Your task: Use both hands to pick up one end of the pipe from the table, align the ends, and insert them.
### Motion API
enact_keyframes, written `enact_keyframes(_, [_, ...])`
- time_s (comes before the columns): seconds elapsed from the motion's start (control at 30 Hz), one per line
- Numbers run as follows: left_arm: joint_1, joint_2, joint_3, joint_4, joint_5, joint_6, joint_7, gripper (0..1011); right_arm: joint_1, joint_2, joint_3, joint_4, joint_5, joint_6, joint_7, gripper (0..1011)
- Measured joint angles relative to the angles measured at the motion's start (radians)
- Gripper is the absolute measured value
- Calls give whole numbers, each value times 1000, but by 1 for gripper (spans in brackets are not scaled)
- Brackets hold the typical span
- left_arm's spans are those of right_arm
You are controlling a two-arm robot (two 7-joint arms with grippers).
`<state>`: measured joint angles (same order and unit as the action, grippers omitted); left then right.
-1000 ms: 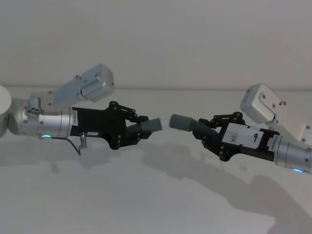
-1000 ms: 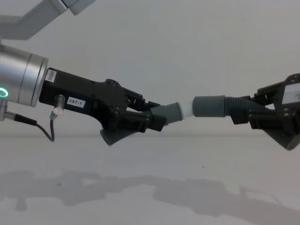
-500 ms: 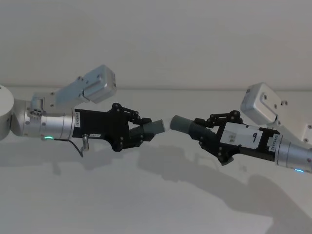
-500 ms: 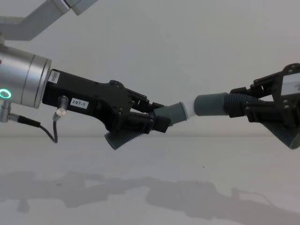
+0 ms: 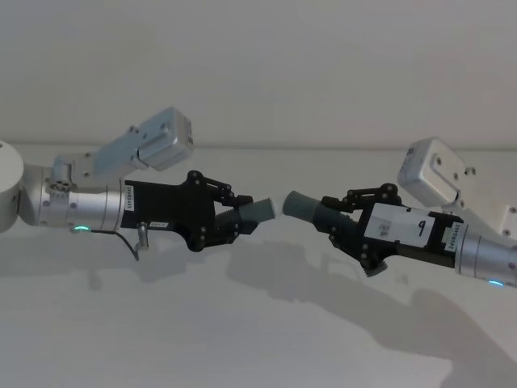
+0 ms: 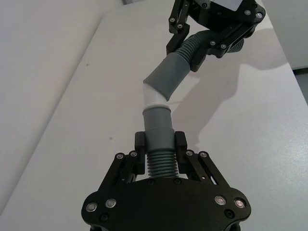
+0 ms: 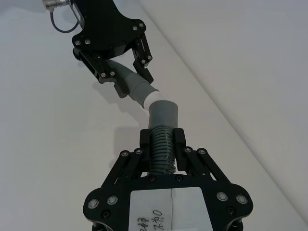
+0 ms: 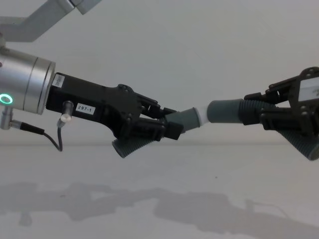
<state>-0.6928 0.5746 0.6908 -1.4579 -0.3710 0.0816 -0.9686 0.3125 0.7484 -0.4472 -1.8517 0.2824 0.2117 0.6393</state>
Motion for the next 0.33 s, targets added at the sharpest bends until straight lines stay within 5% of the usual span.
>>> enact_keyframes(0.33, [0, -1, 1, -1, -3, -2, -1, 351, 1, 2, -3, 2, 2, 1, -4, 275])
